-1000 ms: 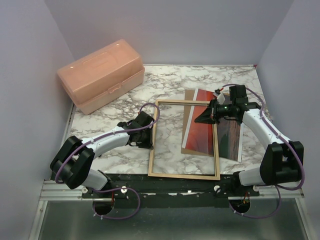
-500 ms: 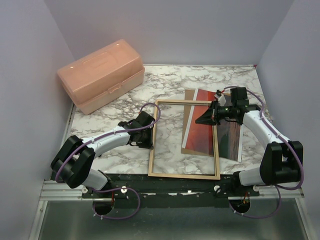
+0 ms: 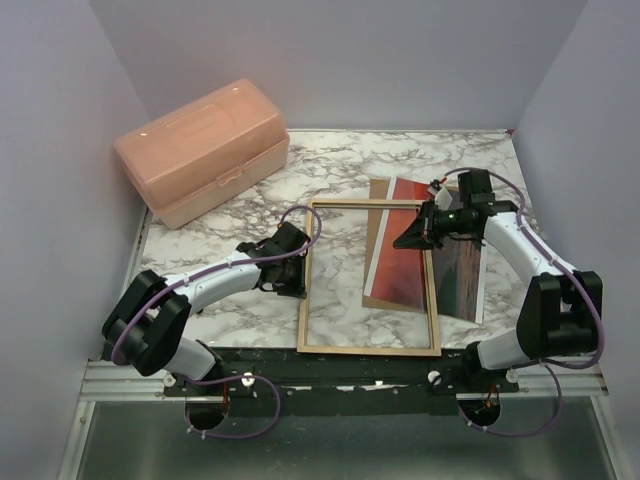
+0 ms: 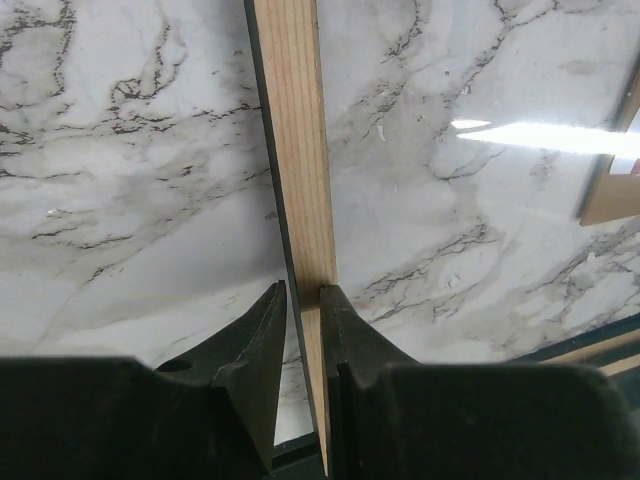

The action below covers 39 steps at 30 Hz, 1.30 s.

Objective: Put the photo into the frame

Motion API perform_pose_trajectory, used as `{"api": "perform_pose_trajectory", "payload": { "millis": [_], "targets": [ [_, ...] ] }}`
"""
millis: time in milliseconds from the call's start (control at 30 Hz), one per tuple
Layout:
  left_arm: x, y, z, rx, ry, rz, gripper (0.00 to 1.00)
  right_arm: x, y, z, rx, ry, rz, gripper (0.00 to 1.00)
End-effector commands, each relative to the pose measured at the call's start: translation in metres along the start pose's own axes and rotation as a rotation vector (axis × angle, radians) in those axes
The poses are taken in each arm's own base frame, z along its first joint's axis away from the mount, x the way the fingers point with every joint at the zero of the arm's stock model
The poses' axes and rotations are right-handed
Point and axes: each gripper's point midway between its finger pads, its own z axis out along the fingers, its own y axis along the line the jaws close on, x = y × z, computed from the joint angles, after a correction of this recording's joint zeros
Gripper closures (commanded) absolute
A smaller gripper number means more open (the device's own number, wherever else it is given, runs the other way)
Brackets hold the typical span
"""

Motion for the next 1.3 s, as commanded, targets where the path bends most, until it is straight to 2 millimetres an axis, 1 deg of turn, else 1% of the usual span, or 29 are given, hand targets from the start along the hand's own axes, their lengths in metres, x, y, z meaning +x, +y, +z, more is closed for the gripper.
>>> {"api": "perform_pose_trajectory", "payload": {
  "millis": [0, 367, 533, 633, 933, 1000, 1033, 1267],
  "targets": [
    [0.017, 0.027, 0.014, -0.125, 0.047, 0.024, 0.79, 0.005, -0.014, 0.004, 0.056, 0.026, 0.012, 1.0],
    [0.017, 0.025, 0.014, -0.125, 0.052, 0.034, 0.8, 0.009, -0.021, 0.01, 0.035, 0.019, 0.015, 1.0],
    [0.017, 0.024, 0.014, -0.124, 0.053, 0.038, 0.8, 0.007, -0.028, 0.012, 0.055, 0.016, -0.006, 1.0],
    [0.017, 0.023, 0.014, -0.124, 0.054, 0.041, 0.81, 0.005, -0.035, 0.013, 0.09, 0.004, -0.005, 1.0],
    [0.02, 0.024, 0.015, -0.127, 0.063, 0.042, 0.82, 0.001, -0.047, 0.009, 0.182, -0.034, -0.011, 1.0],
    [0.021, 0.024, 0.015, -0.127, 0.064, 0.044, 0.83, 0.001, -0.047, 0.007, 0.188, -0.038, -0.013, 1.0],
    [0.018, 0.027, 0.015, -0.146, 0.05, 0.044, 0.83, 0.0, -0.046, 0.007, 0.191, -0.042, -0.013, 1.0],
    [0.018, 0.027, 0.013, -0.157, 0.047, 0.049, 0.83, -0.004, -0.047, 0.003, 0.215, -0.083, -0.012, 1.0]
  ]
}}
